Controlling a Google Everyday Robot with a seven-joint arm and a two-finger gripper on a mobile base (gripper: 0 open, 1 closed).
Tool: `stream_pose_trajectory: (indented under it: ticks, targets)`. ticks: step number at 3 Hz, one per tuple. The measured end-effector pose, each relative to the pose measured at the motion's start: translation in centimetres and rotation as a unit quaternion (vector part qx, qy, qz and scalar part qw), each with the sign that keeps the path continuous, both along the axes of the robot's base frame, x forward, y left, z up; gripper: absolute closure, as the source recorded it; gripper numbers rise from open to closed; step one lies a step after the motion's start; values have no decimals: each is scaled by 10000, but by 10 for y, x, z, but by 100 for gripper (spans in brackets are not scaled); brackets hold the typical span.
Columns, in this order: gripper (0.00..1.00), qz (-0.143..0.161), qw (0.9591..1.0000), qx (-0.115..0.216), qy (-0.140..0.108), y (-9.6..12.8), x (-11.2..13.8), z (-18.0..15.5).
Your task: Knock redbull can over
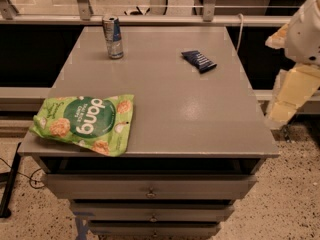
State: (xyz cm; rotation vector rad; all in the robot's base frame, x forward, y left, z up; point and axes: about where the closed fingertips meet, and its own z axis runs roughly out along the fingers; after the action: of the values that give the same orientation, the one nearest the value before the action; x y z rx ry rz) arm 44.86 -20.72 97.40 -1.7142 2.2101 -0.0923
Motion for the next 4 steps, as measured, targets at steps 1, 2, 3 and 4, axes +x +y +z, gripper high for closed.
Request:
stream_pose_trajectory:
  ticks: [1, 2, 3, 4]
  targets:
    - [0, 39, 9994, 331, -61, 26, 28, -13]
    - [0, 46, 9965, 822, -141, 64, 62, -34]
    - [0, 118, 9905, 1338, -282, 113, 95, -44]
    - [0, 119, 9905, 1338, -282, 113, 95, -44]
